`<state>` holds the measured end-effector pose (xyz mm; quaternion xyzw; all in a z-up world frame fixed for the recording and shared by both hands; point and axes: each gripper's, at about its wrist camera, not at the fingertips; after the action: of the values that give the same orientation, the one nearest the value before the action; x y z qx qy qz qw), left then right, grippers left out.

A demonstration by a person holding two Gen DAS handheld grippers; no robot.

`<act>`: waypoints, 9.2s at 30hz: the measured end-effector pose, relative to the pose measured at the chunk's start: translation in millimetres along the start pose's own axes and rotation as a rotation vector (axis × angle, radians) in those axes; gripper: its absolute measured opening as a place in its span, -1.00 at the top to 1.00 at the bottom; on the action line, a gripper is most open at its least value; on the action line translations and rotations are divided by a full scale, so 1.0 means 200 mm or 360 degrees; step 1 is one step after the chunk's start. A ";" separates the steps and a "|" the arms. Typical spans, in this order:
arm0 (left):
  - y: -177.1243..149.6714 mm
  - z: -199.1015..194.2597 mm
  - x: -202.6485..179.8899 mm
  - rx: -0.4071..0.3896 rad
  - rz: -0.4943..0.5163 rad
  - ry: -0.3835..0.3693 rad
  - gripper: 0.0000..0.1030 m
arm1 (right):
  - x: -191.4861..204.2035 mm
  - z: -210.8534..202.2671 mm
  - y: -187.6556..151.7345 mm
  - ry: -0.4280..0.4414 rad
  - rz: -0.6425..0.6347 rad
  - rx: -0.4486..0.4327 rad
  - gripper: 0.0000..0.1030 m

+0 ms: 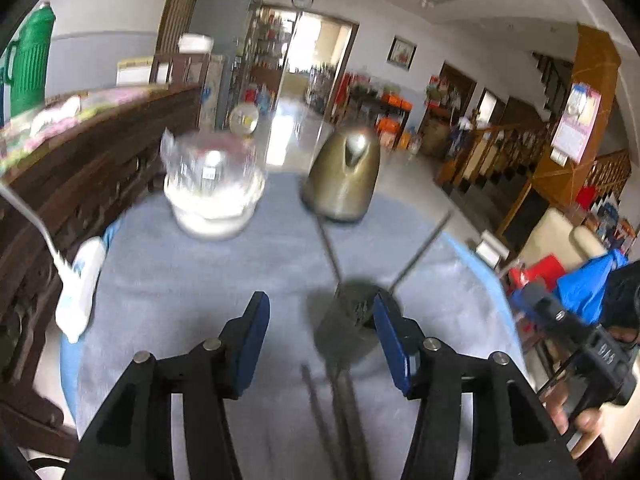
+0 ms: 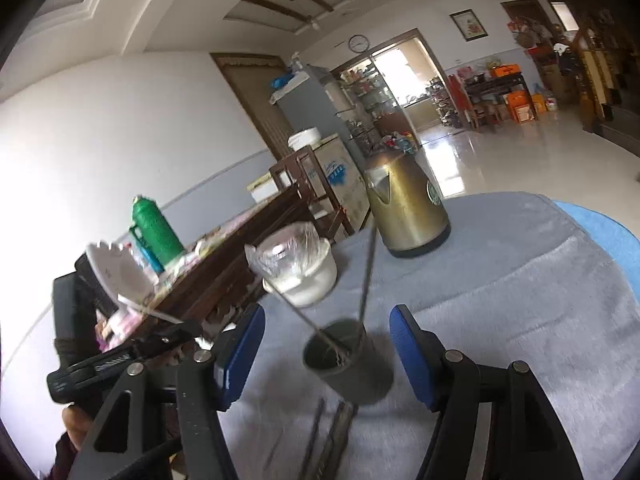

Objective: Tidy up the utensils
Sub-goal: 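Lower the utensil into the grey cup and open the right gripper, then return the right gripper to the remaining utensils and close on one, then lift the second utensil with the right gripper over the grey cup, then lower the utensil into the grey cup and open the right gripper, then move the open right gripper back toward the dark sticks on the cloth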

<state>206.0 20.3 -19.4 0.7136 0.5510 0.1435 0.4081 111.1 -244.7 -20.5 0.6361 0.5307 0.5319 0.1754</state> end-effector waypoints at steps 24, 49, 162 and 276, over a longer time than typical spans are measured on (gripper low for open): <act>-0.67 0.21 0.11 0.0582 -0.0076 -0.0017 -0.07 | -0.03 0.52 -0.67 -0.0089 -0.0002 0.0911 0.40; -0.70 0.16 0.21 0.0598 -0.0238 -0.0090 -0.07 | -0.27 0.37 -0.59 -0.0269 0.0135 0.0907 0.45; 0.08 -0.23 -0.14 -0.0060 0.0111 -0.0227 0.90 | 0.13 0.06 0.07 -0.0091 -0.0118 0.0001 0.86; -0.70 -0.09 -0.29 0.0273 0.0213 0.0446 -0.18 | -0.12 -0.11 -0.50 -0.0117 0.0136 0.0384 0.07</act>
<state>80.8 -15.6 -98.2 0.7539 0.5640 0.2209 0.2545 46.3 -234.7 -102.7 0.6937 0.5565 0.4475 0.0940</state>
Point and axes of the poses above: each gripper's, at about its wrist camera, not at the fingertips, and z roughly the way its jaws point, x to its left, y to its top, and after that the axes turned 2 degrees about y, right-handed
